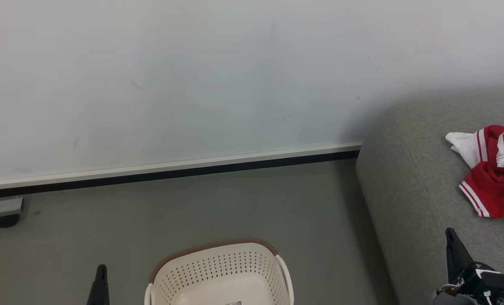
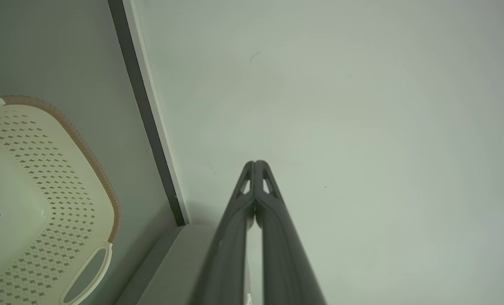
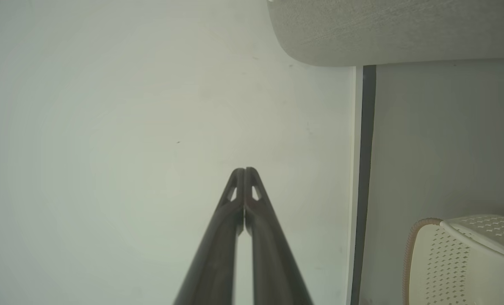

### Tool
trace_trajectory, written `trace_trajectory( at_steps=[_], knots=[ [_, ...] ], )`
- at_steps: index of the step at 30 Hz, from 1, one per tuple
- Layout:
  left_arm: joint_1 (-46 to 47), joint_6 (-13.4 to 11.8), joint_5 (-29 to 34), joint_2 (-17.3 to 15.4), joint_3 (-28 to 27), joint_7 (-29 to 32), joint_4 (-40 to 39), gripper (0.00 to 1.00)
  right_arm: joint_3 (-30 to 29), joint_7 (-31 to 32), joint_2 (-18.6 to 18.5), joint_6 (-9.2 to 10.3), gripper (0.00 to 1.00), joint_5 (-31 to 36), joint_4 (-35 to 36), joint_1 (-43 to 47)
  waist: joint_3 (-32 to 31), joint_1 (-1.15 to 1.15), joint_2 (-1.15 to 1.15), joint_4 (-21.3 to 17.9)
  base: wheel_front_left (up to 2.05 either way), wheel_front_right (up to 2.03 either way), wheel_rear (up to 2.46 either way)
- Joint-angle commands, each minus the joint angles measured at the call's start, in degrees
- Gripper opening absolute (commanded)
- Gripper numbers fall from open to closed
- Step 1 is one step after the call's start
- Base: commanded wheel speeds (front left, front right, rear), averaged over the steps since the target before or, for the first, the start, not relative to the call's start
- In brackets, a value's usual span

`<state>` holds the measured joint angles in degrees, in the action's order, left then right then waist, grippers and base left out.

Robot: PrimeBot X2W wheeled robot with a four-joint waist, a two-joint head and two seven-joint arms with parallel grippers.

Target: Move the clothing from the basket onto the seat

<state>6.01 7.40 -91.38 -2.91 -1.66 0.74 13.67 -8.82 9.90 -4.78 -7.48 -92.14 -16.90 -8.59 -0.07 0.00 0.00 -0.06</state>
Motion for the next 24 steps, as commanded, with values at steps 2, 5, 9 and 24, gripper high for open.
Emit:
trace_trajectory(
  at_steps=[2, 5, 9, 24],
  knots=[
    [0.7, 0.2, -2.0, 0.1, -0.3, 0.3, 0.4, 0.0, -0.5, 0.6, 0.3, -0.02, 0.0, -1.5, -0.2, -0.3, 0.2, 0.0, 0.0, 0.1, 0.0, 0.0, 0.0],
    [0.6, 0.2, -1.6, 0.1, -0.3, 0.4, 0.4, 0.0, -0.6, 0.6, 0.3, -0.02, 0.0, -1.3, -0.1, -0.4, 0.2, 0.0, 0.0, 0.1, 0.0, 0.0, 0.0],
    [0.6, 0.2, -1.6, 0.1, -0.3, 0.4, 0.4, 0.0, -0.6, 0.7, 0.4, -0.02, 0.0, -1.2, -0.1, -0.4, 0.2, 0.0, 0.0, 0.1, 0.0, 0.0, 0.0],
    [0.6, 0.2, -1.6, 0.0, -0.3, 0.4, 0.4, 0.0, -1.0, 1.0, 0.6, -0.02, 0.0, -0.8, -0.1, -0.4, 0.2, 0.0, 0.0, 0.1, 0.0, 0.0, 0.0]
  ],
)
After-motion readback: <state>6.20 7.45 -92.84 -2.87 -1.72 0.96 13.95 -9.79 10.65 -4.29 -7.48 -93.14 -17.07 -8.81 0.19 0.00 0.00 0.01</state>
